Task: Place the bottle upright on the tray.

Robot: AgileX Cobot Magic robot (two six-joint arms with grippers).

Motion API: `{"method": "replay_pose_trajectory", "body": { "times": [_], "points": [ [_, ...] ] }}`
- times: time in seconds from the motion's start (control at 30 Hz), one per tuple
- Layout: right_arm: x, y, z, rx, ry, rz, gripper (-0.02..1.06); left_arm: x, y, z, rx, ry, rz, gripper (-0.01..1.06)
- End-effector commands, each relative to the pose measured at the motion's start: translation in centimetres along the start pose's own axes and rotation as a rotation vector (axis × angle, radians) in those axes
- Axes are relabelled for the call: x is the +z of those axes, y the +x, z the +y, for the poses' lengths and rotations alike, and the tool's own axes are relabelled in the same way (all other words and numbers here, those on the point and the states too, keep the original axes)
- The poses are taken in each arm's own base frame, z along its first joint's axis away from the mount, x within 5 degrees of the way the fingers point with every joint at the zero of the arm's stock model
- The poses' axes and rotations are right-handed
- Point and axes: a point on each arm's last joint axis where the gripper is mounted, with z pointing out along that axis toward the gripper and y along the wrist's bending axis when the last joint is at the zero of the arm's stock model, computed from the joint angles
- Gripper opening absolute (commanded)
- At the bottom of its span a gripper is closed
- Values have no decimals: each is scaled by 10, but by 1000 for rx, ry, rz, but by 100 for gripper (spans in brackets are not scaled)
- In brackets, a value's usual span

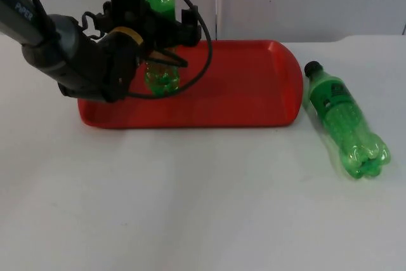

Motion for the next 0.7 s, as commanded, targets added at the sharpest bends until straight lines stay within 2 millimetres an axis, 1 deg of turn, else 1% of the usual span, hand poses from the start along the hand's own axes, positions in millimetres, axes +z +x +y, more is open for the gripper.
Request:
{"method": "replay_pose_trajectory", "body": {
  "times": [0.0,0.07,0.13,0.17,0.2,0.33,0.43,0.57,0.67],
  "points": [
    [0,0,0,4,2,-10,105,0,-3,-3,-3,22,50,105],
    [0,0,0,4,2,-10,105,0,-3,-4,1,28,71,105],
    [0,0,0,4,2,-10,105,-1,-3,-4,0,30,135,105],
    [0,0,0,4,2,-10,105,-2,-6,-4,-9,30,190,105],
    [0,0,0,4,2,-10,105,-2,-6,-4,-9,30,190,105],
    [0,0,0,4,2,-10,105,-5,-14,-5,-12,32,286,105],
    [0,0,0,4,2,-10,105,-6,-16,-5,-26,27,319,105],
    [0,0,0,4,2,-10,105,-8,-13,-3,-62,1,372,105],
    [0,0,0,4,2,-10,105,-10,-11,-2,-79,-8,371,105]
  ]
}}
